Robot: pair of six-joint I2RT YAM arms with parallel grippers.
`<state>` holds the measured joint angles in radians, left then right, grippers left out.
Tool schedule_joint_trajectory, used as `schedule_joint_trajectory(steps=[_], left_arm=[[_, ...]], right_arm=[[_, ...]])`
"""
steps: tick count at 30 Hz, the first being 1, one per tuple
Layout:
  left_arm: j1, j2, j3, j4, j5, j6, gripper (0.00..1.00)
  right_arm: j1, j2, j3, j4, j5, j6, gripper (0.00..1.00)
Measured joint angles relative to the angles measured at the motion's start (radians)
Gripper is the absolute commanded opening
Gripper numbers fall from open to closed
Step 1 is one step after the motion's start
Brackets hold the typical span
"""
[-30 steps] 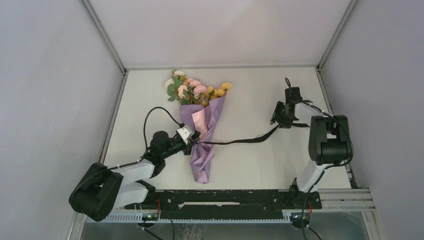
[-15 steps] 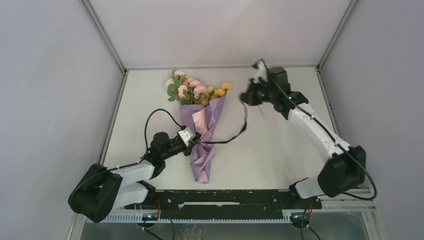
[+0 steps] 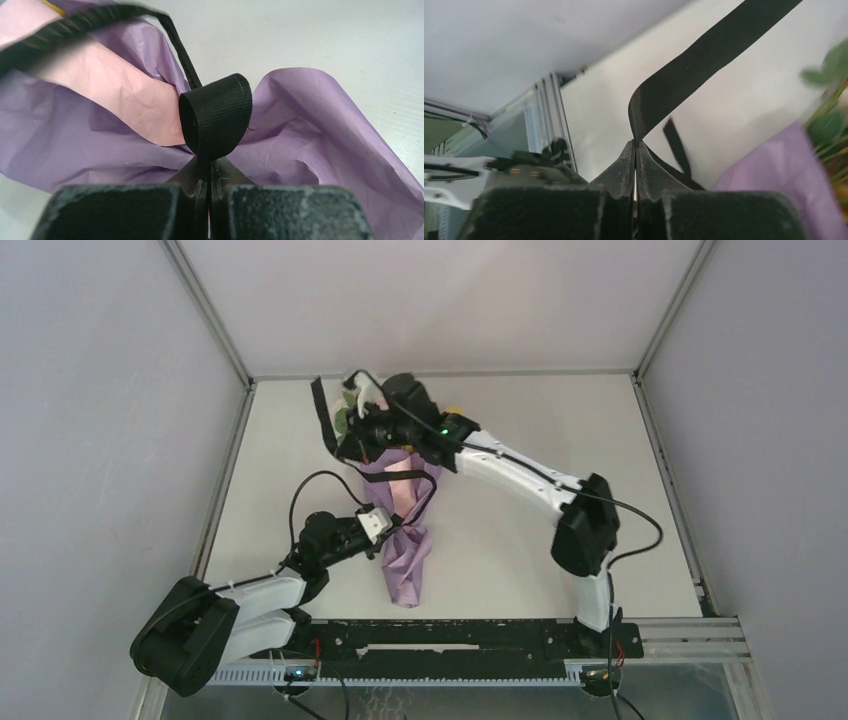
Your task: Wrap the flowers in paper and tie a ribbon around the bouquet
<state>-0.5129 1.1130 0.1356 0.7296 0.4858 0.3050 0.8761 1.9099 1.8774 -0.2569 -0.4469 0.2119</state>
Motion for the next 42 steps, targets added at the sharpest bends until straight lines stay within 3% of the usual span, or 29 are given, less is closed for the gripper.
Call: schedule_joint_trajectory(steps=[4,11,14,18,21,31,36,40,42], left_arm=[[-0.006,-0.018,-0.010,0.000,0.000,0.010,0.00],[-0.008,-0.021,-0.010,0.000,-0.001,0.010,0.00],[-0.009,-0.021,-0.010,0.000,-0.003,0.010,0.00],[-0.009,-0.019,-0.010,0.000,-0.004,0.010,0.00],[-0.009,-0.014,-0.010,-0.001,-0.004,0.010,0.00],[-0.009,-0.013,-0.009,-0.014,-0.004,0.010,0.00],[-0.009,-0.009,-0.009,-0.017,-0.004,0.010,0.00],[-0.009,-0.005,-0.009,-0.023,-0.004,0.010,0.00],[-0.009,-0.005,-0.009,-0.025,-0.004,0.010,0.00]], right_arm=[[0.003,0.130,0.011,-0.099,0.000,0.034,0.40],[-0.013,0.133,0.073,-0.266,0.018,-0.052,0.57],[-0.047,-0.045,-0.128,-0.190,-0.016,-0.100,0.58],[-0.118,-0.388,-0.547,0.010,-0.097,-0.133,0.62],[-0.130,-0.484,-0.702,0.106,-0.127,-0.136,0.64],[-0.071,-0.309,-0.787,0.224,-0.213,-0.147,0.60],[-0.070,-0.273,-0.787,0.271,-0.254,-0.142,0.49],[-0.068,-0.242,-0.787,0.272,-0.265,-0.135,0.47],[-0.069,-0.230,-0.787,0.272,-0.265,-0.135,0.35]])
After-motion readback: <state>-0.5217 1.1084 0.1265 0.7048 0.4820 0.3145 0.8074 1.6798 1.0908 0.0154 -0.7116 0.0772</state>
